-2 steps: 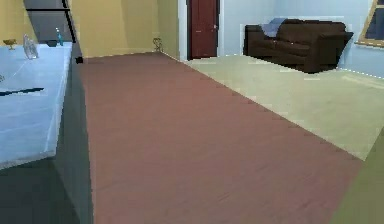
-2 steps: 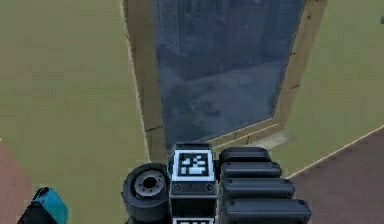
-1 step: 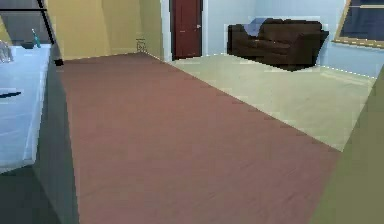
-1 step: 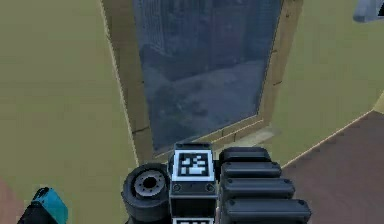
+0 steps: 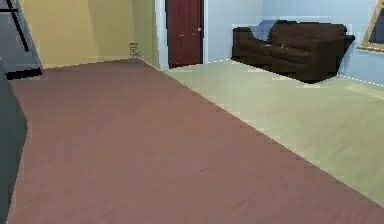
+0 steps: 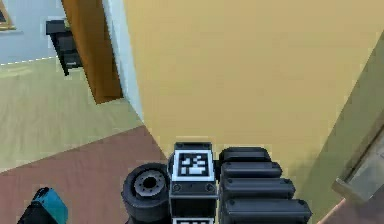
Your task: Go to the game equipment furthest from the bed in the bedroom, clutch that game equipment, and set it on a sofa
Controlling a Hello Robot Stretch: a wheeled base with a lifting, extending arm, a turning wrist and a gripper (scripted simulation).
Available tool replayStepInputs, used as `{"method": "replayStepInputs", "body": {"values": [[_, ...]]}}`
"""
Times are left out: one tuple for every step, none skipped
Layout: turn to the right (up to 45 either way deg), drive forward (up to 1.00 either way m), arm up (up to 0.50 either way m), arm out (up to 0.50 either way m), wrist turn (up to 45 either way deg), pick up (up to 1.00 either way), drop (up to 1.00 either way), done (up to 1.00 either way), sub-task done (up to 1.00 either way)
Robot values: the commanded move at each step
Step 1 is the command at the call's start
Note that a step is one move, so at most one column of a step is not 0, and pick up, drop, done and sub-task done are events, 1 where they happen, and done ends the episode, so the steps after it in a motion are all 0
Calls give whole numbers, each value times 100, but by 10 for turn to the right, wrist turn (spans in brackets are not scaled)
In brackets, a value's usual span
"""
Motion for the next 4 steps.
{"method": "replayStepInputs", "body": {"values": [[150,0,0,0,0,0,0,0,0],[0,100,0,0,0,0,0,0,0],[0,100,0,0,0,0,0,0,0],[0,100,0,0,0,0,0,0,0]]}}
